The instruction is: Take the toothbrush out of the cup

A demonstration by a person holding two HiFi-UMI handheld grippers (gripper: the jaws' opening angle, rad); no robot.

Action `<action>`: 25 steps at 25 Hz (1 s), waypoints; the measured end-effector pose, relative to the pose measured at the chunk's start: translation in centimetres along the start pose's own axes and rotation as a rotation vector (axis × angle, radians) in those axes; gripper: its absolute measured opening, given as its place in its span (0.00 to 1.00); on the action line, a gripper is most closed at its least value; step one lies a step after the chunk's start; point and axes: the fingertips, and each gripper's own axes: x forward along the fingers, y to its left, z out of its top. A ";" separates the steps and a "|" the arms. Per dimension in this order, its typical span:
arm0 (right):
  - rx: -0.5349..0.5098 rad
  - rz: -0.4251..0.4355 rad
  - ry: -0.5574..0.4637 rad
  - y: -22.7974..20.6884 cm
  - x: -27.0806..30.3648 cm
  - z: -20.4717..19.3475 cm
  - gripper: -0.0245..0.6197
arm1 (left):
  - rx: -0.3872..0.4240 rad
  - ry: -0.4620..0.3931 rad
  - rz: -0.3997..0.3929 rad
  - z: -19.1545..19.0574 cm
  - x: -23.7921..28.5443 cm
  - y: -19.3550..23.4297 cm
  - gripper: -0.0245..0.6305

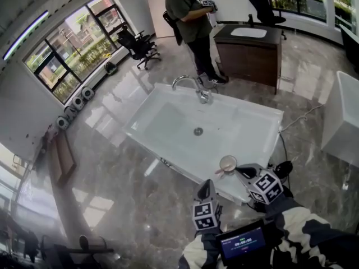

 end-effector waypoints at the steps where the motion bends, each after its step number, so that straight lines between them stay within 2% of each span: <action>1: -0.005 0.011 0.006 0.1 0.2 -0.1 0.05 | -0.002 0.002 0.001 0.1 0.0 0.1 0.05; 5: -0.047 0.056 0.035 0.7 1.0 -0.3 0.05 | 0.001 0.006 -0.010 0.2 0.0 -0.4 0.04; 6: -0.071 0.067 0.046 0.9 1.3 -0.4 0.12 | 0.002 0.008 -0.011 0.1 -0.1 -0.5 0.04; 7: -0.098 0.079 0.060 1.3 1.7 -0.5 0.23 | 0.003 0.010 -0.009 0.0 -0.2 -0.4 0.05; 9: -0.160 0.104 0.092 2.3 2.6 -0.6 0.34 | 0.003 0.014 -0.003 -0.1 -0.6 0.1 0.04; 12: -0.259 0.125 0.139 3.5 4.3 -1.1 0.41 | -0.001 0.020 0.009 -0.4 -1.1 0.8 0.05; 15: -0.300 0.126 0.170 3.9 5.8 -1.4 0.41 | 0.000 0.026 0.018 -0.5 -1.6 1.4 0.05; 20: -0.295 0.138 0.173 3.9 7.0 -1.1 0.40 | -0.018 0.037 0.029 -0.9 -2.0 2.4 0.04; 21: -0.311 0.131 0.170 3.9 7.0 -1.0 0.27 | -0.021 0.036 0.032 -1.0 -2.0 2.6 0.05; 23: -0.349 0.114 0.160 3.7 7.1 -0.6 0.10 | -0.030 0.033 0.035 -1.0 -2.0 2.9 0.05; 25: -0.367 0.102 0.149 3.6 7.2 -0.1 0.07 | -0.036 0.030 0.037 -0.9 -1.9 3.2 0.05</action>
